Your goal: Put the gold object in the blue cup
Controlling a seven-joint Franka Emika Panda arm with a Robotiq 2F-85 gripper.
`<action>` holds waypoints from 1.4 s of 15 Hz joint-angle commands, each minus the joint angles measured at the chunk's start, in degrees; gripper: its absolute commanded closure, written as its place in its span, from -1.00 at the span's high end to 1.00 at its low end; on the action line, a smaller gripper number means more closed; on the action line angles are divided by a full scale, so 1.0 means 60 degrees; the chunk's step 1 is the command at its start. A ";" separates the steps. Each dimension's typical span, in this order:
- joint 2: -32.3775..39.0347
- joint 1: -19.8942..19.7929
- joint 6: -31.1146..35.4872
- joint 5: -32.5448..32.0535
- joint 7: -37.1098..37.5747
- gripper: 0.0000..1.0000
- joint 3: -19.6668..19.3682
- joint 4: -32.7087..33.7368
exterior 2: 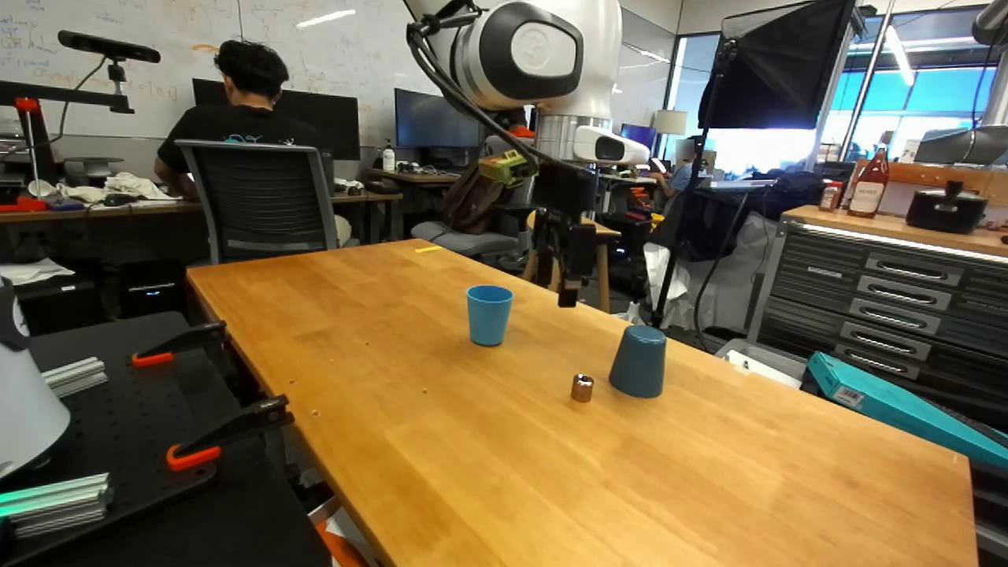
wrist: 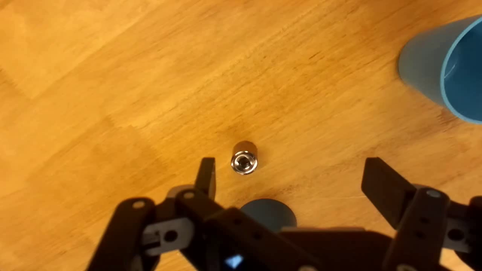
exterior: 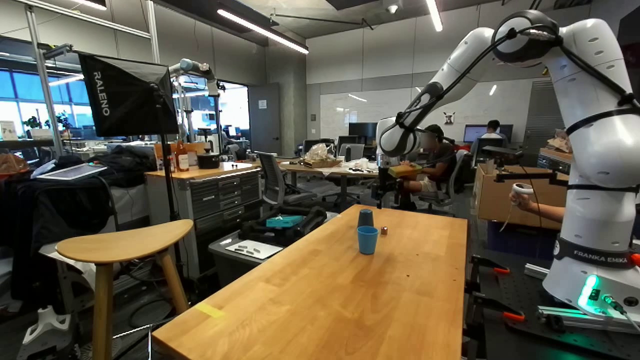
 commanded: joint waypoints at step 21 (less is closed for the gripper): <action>0.2885 0.0358 0.2029 0.0194 0.2385 1.00 -0.0874 0.1328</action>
